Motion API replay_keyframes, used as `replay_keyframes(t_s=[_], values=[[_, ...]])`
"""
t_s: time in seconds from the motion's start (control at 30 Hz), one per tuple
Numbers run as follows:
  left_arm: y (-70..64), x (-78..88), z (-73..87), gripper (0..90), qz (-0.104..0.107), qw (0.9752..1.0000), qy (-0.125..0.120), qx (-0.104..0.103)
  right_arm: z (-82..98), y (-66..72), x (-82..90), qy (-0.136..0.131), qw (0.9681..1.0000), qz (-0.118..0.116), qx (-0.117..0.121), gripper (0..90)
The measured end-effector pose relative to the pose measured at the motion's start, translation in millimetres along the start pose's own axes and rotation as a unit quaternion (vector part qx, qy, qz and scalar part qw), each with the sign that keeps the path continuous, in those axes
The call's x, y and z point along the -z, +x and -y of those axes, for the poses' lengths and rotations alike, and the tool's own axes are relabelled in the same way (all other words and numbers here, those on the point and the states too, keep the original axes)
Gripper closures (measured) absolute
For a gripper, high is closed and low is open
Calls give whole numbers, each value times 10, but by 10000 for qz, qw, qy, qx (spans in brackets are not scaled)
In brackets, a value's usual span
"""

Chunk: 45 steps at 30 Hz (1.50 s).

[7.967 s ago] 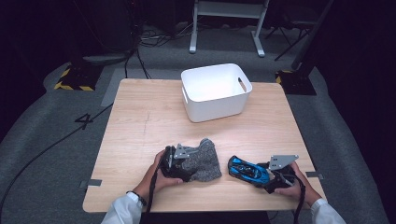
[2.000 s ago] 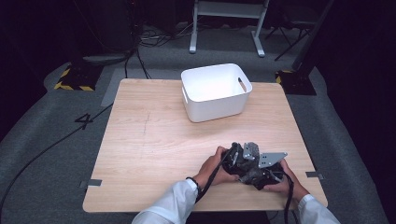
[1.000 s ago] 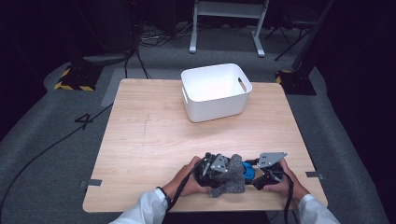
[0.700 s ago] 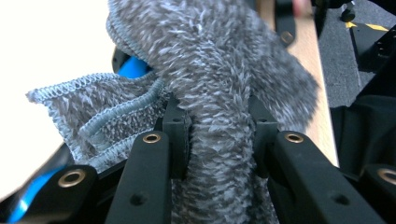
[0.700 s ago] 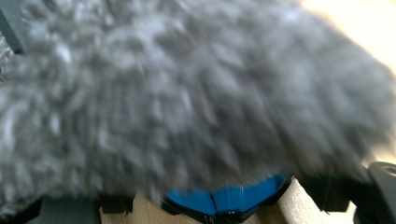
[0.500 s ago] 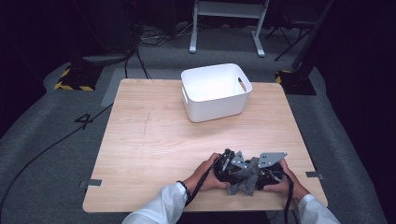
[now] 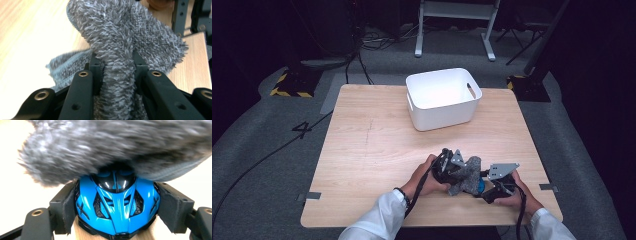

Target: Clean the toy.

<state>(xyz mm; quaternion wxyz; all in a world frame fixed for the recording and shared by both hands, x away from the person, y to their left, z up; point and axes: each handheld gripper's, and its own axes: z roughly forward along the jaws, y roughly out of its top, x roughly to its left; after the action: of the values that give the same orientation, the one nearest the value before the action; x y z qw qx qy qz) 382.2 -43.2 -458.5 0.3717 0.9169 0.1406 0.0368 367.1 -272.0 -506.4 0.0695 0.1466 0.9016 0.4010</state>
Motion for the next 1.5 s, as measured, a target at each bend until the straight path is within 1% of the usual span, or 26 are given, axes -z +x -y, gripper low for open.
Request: replay_keyframes(t_s=[0.03,0.1,0.23,0.27,0.4,0.47,0.53,0.57,0.6,0.63,0.67,0.7,0.73,0.8,0.83,0.87,0.93,1.07,1.1,1.13,1.23,1.3,1.4,1.43,1.47,1.5], values=[[-38,-60,-67,700,29,9999,30,-146,1,0,0,1,10000,3,5,252],[-67,-108,-112,700,21,9998,65,-212,1,1,1,0,10000,4,4,251],[-113,-278,-240,691,90,9996,117,-235,4,1,2,1,10000,7,0,250],[-113,-278,-240,689,90,9996,117,-235,4,1,2,1,10000,7,0,250],[-153,-397,-300,675,15,9994,234,-259,6,-3,4,3,10000,7,10,250],[-153,-396,-295,672,-14,9994,232,-251,6,-3,4,4,10000,7,7,250],[-171,-344,-269,670,-211,9986,341,-344,3,-1,2,6,10000,10,-3,249],[-171,-344,-269,669,-211,9986,341,-344,3,-1,2,6,10000,10,-3,249],[-179,-288,-240,668,-329,9980,365,-409,2,0,1,4,10000,12,-6,249],[-171,-255,-222,668,-347,9978,372,-435,1,2,0,8,10000,19,-8,249],[-140,-172,-159,665,-357,9981,336,-370,2,2,1,14,10000,16,-9,249],[-140,-172,-159,658,-357,9981,336,-370,1,3,1,11,10000,14,-19,249],[-107,-119,-107,658,-244,9991,253,-240,1,3,1,11,10000,14,-19,249],[-78,-17,-28,658,-359,9988,276,-170,1,4,1,12,10000,14,-19,249],[-62,48,26,658,-501,9981,320,-162,2,4,3,12,10000,17,-21,249],[-62,48,26,658,-501,9981,320,-162,2,4,3,12,10000,17,-21,249],[-25,135,125,658,-672,9969,378,-138,2,3,2,11,10000,15,-17,249],[88,271,303,659,-736,9968,250,171,1,2,2,10,10000,15,-12,249],[108,288,320,659,-768,9966,220,200,1,2,1,11,10000,13,-10,249],[147,306,335,651,-790,9962,197,299,0,0,1,15,10000,9,-3,250],[221,289,313,619,-748,9961,103,455,-13,-6,-8,34,10000,2,1,252],[247,265,267,636,-948,9945,76,440,-14,-6,-10,32,10000,4,-7,253],[299,191,239,641,-1041,9935,84,460,-12,-7,-8,33,10000,4,4,253],[323,169,241,641,-1061,9931,63,505,-12,-7,-8,33,10000,4,4,253],[351,157,242,641,-1004,9933,16,568,-12,-7,-7,33,10000,4,3,253],[375,155,236,638,-1040,9928,1,591,-12,-6,-7,33,10000,6,1,253]])
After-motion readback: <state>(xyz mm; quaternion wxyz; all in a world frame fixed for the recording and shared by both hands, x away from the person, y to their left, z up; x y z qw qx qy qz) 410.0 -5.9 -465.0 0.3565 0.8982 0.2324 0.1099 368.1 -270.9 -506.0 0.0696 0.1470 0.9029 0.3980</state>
